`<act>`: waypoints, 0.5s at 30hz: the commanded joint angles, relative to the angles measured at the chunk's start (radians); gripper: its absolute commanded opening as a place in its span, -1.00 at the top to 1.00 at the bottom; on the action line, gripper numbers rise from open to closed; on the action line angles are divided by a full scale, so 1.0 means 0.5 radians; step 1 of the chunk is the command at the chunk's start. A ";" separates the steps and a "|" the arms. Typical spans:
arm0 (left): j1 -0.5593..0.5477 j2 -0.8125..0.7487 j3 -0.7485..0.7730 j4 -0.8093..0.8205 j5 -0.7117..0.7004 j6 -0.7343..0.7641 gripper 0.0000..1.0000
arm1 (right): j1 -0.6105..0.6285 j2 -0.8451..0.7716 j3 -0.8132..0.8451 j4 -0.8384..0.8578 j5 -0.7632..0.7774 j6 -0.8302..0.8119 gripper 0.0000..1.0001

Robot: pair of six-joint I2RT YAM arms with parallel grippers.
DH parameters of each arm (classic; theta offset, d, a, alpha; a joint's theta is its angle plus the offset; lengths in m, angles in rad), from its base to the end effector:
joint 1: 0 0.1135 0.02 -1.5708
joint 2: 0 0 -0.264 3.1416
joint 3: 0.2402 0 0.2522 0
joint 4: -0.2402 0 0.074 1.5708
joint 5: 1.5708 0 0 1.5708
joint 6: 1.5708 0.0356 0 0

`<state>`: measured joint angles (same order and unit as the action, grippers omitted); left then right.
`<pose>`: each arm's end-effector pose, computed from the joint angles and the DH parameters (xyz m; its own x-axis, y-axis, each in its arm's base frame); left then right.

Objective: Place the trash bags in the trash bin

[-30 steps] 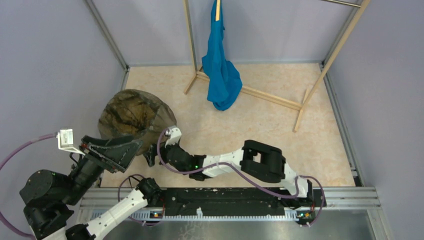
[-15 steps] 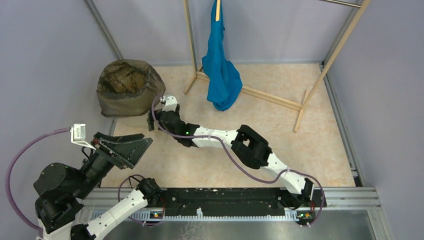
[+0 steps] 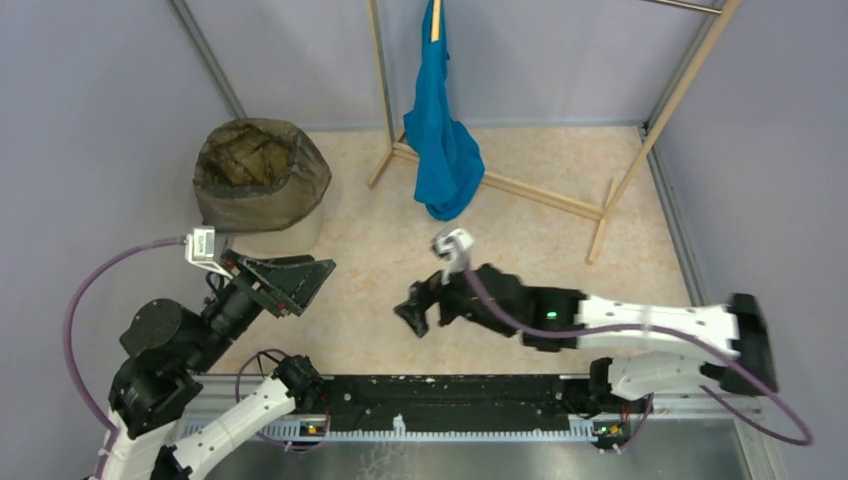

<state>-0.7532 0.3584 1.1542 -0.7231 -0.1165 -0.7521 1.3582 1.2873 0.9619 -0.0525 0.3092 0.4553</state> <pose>0.0104 -0.0041 0.4310 -0.3676 -0.5854 -0.7226 0.4705 0.5531 -0.6875 0.0734 0.2887 0.3057 -0.4531 -0.1140 -0.8841 -0.7484 0.5874 0.3079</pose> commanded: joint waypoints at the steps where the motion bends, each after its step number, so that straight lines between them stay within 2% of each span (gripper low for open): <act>1: 0.006 0.154 -0.058 0.274 -0.026 0.088 -0.97 | -0.027 -0.635 0.047 -0.711 0.504 -0.043 -0.97; 4: 0.006 0.261 -0.051 0.402 -0.014 0.130 -0.97 | -0.027 -0.958 0.255 -1.090 0.832 -0.128 -0.97; 7: 0.006 0.393 0.015 0.517 0.004 0.175 -0.97 | -0.029 -1.147 0.532 -1.313 1.095 -0.249 -0.97; 10: 0.006 0.565 0.144 0.589 0.015 0.265 -0.97 | -0.029 -1.234 0.774 -1.393 1.235 -0.381 -0.98; 15: 0.006 0.788 0.396 0.604 -0.030 0.435 -0.97 | -0.029 -1.277 0.895 -1.304 1.322 -0.563 -0.97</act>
<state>-0.7532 0.7025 1.2522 -0.5182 -0.1196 -0.6277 1.3457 0.6373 1.3846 -0.6540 0.8791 0.2836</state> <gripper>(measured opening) 0.987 0.985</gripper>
